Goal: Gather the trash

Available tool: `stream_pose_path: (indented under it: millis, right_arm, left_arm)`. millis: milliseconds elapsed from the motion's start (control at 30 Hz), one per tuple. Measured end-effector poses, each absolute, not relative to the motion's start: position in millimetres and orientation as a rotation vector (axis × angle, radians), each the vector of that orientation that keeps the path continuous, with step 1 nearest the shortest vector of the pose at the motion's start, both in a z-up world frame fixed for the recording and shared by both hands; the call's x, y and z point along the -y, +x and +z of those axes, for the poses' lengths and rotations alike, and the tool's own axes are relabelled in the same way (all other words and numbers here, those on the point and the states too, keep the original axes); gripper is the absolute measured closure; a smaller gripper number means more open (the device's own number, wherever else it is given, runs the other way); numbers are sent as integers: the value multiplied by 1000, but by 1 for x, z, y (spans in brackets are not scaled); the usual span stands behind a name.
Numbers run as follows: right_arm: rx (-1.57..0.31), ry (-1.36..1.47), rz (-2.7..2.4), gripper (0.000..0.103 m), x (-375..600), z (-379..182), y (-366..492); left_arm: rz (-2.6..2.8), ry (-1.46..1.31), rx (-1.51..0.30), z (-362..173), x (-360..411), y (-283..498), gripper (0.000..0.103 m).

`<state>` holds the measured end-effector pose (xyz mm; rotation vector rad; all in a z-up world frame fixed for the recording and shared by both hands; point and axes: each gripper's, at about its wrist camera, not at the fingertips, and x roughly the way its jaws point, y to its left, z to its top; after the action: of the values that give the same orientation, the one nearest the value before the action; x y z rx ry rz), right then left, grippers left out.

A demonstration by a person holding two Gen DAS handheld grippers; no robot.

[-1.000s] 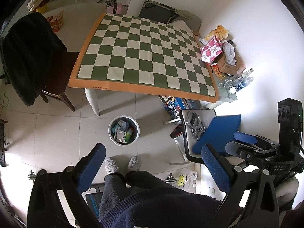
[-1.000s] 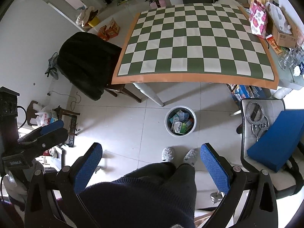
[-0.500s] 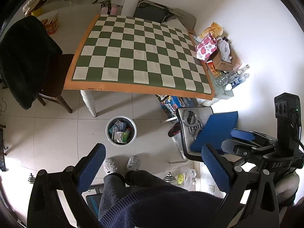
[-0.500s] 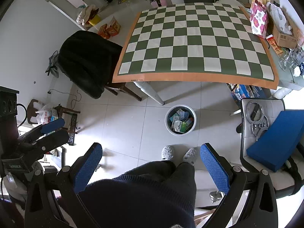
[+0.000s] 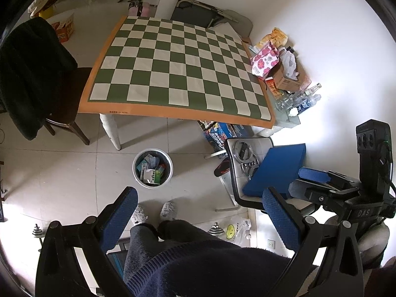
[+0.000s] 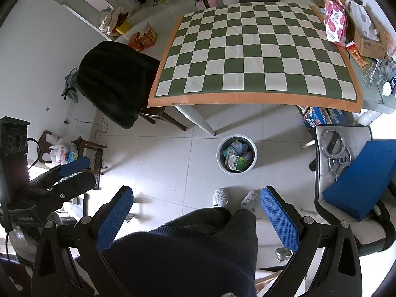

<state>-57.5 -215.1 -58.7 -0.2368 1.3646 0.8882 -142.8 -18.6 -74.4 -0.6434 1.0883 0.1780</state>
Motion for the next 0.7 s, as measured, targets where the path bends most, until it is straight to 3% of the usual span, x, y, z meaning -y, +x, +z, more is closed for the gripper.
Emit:
stream_pose_path:
  millis: [700]
  right_arm:
    - [-1374,-194,889,0,221,-59,-62]
  left_arm:
    - [150,-687,-1068,-74,21,-142,0]
